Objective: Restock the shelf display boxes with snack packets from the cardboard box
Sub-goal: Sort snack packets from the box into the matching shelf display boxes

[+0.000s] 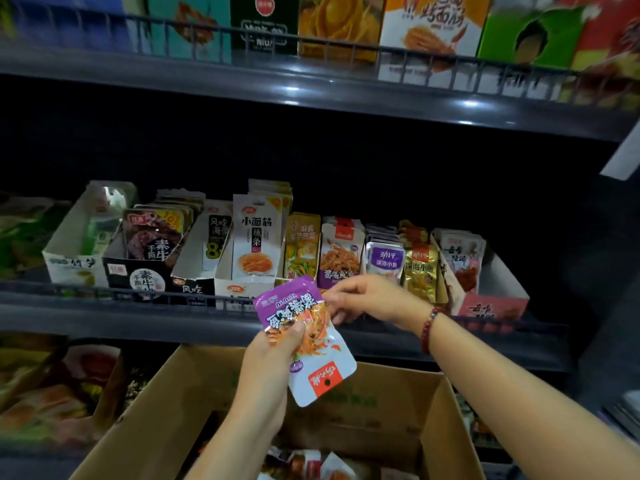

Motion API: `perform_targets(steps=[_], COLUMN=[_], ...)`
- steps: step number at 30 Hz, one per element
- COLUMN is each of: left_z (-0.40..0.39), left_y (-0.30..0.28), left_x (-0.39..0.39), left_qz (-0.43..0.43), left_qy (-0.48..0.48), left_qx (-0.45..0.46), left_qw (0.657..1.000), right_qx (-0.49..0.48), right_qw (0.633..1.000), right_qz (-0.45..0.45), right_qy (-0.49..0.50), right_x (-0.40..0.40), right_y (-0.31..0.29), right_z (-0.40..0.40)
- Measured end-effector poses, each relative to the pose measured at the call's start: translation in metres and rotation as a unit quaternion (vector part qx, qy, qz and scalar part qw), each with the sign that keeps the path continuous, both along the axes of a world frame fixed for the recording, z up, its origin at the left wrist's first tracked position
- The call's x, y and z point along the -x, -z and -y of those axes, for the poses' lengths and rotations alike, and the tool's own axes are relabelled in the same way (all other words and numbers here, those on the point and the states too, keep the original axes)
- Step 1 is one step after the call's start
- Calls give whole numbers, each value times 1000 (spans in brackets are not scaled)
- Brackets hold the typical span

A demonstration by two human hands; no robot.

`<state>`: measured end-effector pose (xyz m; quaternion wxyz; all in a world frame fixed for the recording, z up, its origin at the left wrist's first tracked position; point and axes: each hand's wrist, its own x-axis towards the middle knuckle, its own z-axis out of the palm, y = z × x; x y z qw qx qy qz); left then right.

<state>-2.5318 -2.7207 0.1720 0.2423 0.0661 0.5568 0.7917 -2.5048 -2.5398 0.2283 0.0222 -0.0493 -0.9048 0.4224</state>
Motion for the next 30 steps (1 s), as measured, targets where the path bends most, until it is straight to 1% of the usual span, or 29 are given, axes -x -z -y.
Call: perform_targets(steps=[2,4,6,9,11,13,15,17,19,22,23,24,25,26,27,28,30], left_z=[4,9,13,20,25,25,23,15,5,-12,-18,-22,-27,-30,-33,-34,-38], left_y=[-6,-9,-10,-11,-11,-11,-12,-13,-13,-9,-7,-5,-2,1,4,6,8], left_x=[0,2,7,21,30,33,32,28,25,24,25,26,29,33,37,41,51], left_qz=[17,20,10,12,16,26,60,81,79,54,26,-24,-95,-180,-268,-346,-467], left_qy=[3,-3,-16,-21,-12,-19,-36,-45,-43,-29,-25,-26,-34,-49,-69,-87,-106], left_qx=[-29,-37,-21,11,16,2,-49,-94,-97,-66,-36,10,66,122,173,215,301], left_qw=[999,999,1000,1000,1000,999,996,991,991,996,999,999,993,975,945,909,825], right_qx=[12,9,-7,-67,-65,-22,79,170,194,160,135,111,92,72,48,8,-101], right_qw=[999,999,999,996,996,998,987,970,964,964,963,959,954,946,937,926,904], right_qz=[30,44,42,54,56,20,-11,7,21,-30,-57,-88,-121,-156,-190,-221,-257], right_qy=[-26,-31,-32,-38,-18,52,137,173,181,211,228,244,260,275,291,307,327], right_x=[3,6,8,8,9,12,15,15,15,19,21,24,27,31,35,38,46], right_y=[1,-1,-8,-22,-26,-23,-16,-14,-14,-13,-13,-14,-16,-19,-23,-29,-39], right_z=[12,21,26,28,26,21,14,9,3,-4,-6,-10,-14,-19,-24,-29,-39])
